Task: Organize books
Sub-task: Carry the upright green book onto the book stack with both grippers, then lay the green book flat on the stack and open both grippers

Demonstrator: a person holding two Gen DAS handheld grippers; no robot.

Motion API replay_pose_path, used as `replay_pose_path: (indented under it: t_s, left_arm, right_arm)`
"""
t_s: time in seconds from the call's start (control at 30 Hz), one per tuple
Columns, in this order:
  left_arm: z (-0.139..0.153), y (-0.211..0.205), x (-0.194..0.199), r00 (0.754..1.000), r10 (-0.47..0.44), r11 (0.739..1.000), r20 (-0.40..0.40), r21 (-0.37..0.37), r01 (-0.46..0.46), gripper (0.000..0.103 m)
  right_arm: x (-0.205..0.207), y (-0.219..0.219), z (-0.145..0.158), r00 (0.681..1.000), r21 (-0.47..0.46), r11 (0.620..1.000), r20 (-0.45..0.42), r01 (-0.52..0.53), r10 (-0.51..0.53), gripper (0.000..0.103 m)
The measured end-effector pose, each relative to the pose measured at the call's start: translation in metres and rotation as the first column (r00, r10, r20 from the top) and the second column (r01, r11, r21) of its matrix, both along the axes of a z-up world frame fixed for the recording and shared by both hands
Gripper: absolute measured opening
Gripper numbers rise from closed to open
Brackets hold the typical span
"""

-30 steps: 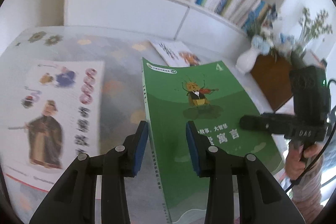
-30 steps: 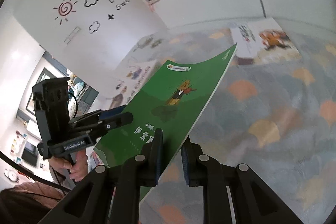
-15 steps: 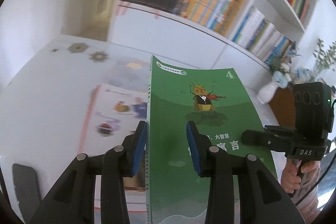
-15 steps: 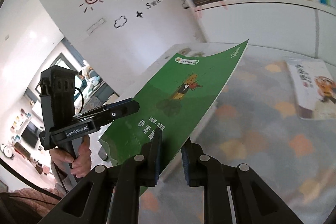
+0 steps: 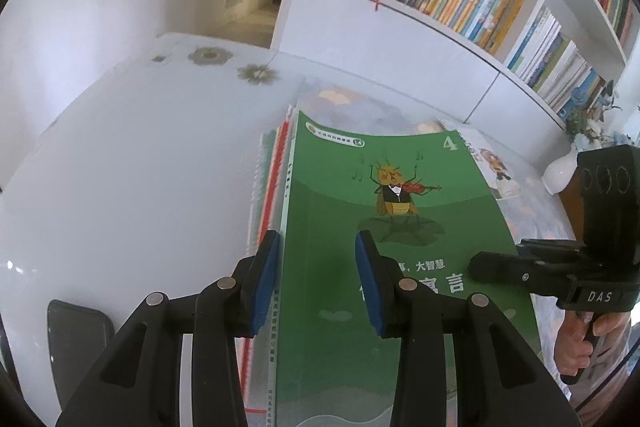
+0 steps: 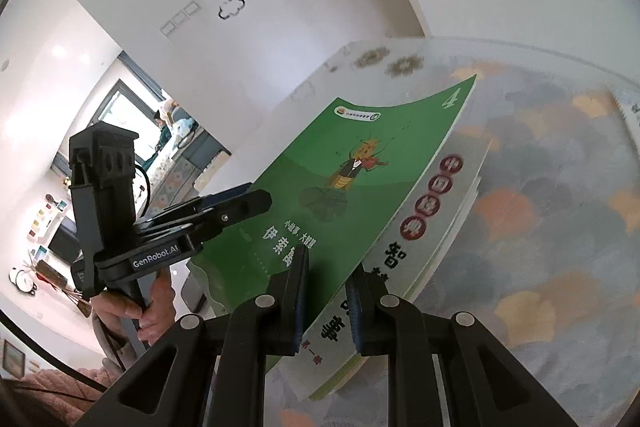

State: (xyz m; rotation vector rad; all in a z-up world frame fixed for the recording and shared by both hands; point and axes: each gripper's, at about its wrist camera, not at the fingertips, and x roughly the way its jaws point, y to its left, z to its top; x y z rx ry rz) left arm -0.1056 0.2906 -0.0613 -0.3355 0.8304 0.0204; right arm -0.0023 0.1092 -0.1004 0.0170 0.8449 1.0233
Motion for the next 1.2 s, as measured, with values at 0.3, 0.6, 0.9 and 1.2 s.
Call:
replay_pose_path:
  t_s: [0.3,0.6,0.9,1.2]
  left_arm:
    - [-0.01,0.006,-0.004,1.0,0.002,1.0,-0.002,-0.019,-0.002,0.035]
    - [-0.013,0.002,-0.001,0.999,0.025,0.999,-0.035,0.049,-0.023,0.04]
    - [-0.011,0.009,-0.004,0.996,0.063,0.997,-0.055,0.04,-0.061,0.058]
    - [0.016,0.002,-0.013,0.996,0.09,0.995,0.0,0.052,-0.089,0.07]
  right_arm:
    - [0.008,0.006,-0.014,0.999,-0.022,1.0,-0.031,0.011,-0.012,0.018]
    - [0.006,0.009,-0.018,0.999,-0.036,0.999,-0.029,0.033,-0.034,0.023]
    - [-0.005,0.019,-0.011,0.998,-0.048,0.998,-0.045,0.041,-0.043,0.067]
    - [-0.012,-0.002,-0.008,0.994,-0.09,0.993,-0.07,0.076,-0.083,0.067]
